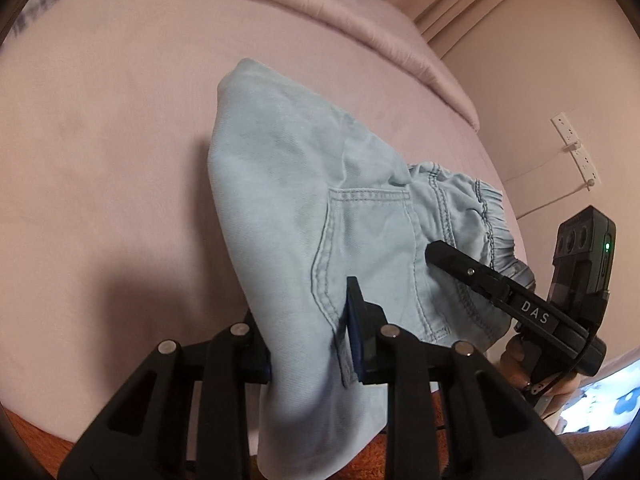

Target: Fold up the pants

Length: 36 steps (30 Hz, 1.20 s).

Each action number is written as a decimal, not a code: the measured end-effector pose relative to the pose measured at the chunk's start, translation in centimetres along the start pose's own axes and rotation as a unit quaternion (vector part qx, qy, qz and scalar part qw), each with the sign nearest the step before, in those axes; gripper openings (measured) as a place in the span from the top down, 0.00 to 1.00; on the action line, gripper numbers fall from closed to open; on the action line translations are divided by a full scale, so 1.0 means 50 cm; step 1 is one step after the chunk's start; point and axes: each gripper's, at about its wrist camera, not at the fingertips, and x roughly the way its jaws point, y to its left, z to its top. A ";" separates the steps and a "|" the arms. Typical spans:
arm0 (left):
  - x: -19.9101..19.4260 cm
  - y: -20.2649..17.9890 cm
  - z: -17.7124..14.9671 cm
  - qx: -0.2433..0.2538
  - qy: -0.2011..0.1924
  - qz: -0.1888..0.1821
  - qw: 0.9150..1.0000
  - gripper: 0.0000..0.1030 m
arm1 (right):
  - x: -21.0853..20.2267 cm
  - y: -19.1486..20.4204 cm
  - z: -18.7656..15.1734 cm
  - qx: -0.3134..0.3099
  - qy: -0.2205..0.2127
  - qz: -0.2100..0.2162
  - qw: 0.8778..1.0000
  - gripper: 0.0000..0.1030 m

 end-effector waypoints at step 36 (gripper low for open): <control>0.129 0.060 0.156 0.017 0.017 0.125 0.992 0.61 | 0.183 0.038 0.152 -0.032 0.011 -0.079 0.996 0.61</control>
